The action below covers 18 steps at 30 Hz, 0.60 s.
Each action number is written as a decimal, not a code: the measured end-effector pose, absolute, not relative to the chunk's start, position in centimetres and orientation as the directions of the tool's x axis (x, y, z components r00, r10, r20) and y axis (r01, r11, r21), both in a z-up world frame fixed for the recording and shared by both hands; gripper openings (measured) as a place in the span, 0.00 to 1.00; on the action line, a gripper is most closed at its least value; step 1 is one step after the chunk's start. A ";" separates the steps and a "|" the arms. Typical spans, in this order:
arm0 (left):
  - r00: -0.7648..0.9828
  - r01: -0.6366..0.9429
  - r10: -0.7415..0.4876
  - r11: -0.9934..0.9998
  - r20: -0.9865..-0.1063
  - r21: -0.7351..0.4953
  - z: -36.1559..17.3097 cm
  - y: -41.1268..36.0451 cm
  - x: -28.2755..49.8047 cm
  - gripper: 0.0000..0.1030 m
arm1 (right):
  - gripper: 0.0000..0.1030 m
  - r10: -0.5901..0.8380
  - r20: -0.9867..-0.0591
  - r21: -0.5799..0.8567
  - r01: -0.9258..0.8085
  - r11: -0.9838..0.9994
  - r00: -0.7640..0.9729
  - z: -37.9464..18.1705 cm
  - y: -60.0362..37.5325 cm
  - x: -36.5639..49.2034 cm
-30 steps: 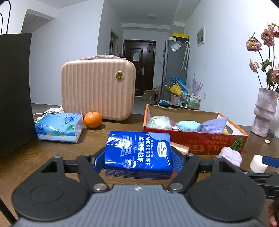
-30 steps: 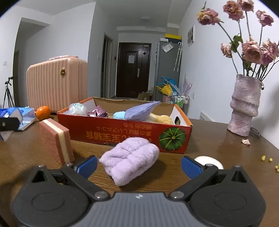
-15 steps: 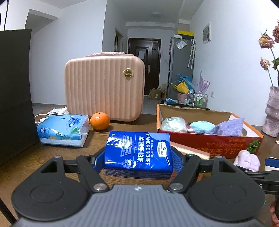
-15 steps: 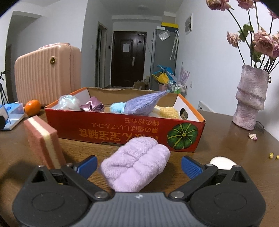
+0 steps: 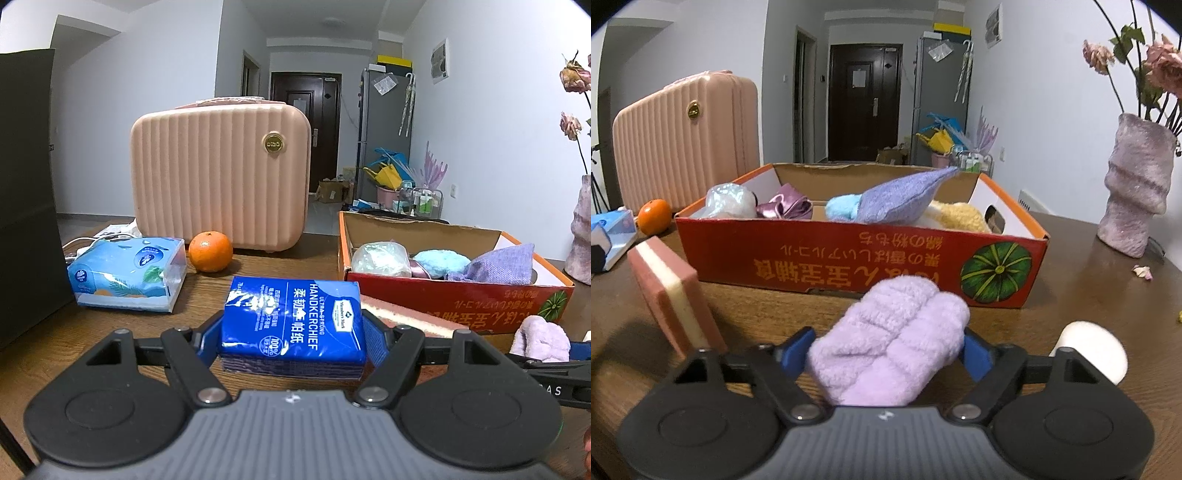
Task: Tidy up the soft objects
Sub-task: 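Grasp the lavender towel with the right tool while the left holds the tissue pack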
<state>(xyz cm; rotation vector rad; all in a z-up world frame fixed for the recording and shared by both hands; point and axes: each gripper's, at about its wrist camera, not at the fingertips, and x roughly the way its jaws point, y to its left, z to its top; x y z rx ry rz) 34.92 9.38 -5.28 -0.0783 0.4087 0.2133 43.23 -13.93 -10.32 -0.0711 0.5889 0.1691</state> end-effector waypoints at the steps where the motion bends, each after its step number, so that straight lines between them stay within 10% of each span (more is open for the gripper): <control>1: 0.896 -0.221 0.190 0.975 -0.401 -0.031 -5.3 9.4 34.9 0.72 | 0.71 0.140 -0.560 -0.018 -0.181 0.983 0.816 -10.4 -13.9 43.2; 12: 0.901 -0.215 0.189 0.976 -0.390 -0.026 -5.2 9.1 34.6 0.72 | 0.30 0.171 -0.540 -0.011 -0.211 0.977 0.824 -10.2 -14.0 42.6; 18: 0.904 -0.213 0.186 0.977 -0.385 -0.029 -5.1 9.0 34.3 0.72 | 0.24 0.195 -0.505 -0.001 -0.226 0.974 0.841 -9.7 -14.0 41.8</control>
